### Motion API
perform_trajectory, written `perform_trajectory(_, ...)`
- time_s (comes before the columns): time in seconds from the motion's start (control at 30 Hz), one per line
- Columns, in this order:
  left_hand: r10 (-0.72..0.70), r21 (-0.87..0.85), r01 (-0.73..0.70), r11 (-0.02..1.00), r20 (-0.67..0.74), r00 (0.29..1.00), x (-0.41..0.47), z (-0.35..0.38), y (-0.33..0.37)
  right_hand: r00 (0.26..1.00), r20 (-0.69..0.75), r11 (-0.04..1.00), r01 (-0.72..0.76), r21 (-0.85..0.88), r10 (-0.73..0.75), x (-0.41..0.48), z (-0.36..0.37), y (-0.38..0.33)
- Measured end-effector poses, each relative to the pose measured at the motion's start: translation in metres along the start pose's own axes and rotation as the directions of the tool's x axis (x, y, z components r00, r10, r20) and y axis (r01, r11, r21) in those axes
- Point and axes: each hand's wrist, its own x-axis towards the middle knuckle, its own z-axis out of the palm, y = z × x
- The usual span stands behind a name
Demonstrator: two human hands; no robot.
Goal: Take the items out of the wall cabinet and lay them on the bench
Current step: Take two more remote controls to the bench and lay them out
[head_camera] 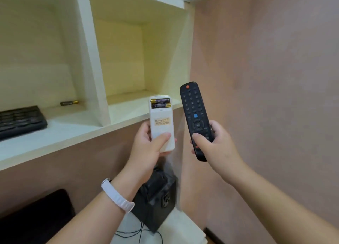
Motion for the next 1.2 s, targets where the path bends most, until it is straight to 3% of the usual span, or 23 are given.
perform_trajectory(0.17, -0.081, 0.022, 0.078, 0.997, 0.14, 0.987, -0.019, -0.012, -0.038, 0.977, -0.132, 0.983, -0.176, -0.058, 0.168, -0.049, 0.006, 0.023)
perform_trajectory(0.37, -0.236, 0.074, 0.224, 0.972, 0.342, 0.91, -0.062, 0.009, -0.07, 0.891, -0.33, 0.938, -0.345, -0.045, 0.312, -0.122, -0.012, 0.042)
perform_trajectory(0.7, -0.348, 0.138, 0.332, 0.933, 0.577, 0.739, -0.193, 0.105, -0.081, 0.742, -0.602, 0.933, -0.359, 0.015, 0.295, -0.272, -0.092, 0.022)
perform_trajectory(0.87, -0.356, 0.169, 0.334, 0.927, 0.675, 0.647, -0.286, 0.166, -0.074, 0.633, -0.715, 0.925, -0.378, 0.05, 0.298, -0.378, -0.141, -0.002)
perform_trajectory(1.2, -0.361, 0.242, 0.331, 0.912, 0.857, 0.367, -0.499, 0.282, -0.046, 0.344, -0.903, 0.925, -0.357, 0.129, 0.258, -0.609, -0.226, -0.056)
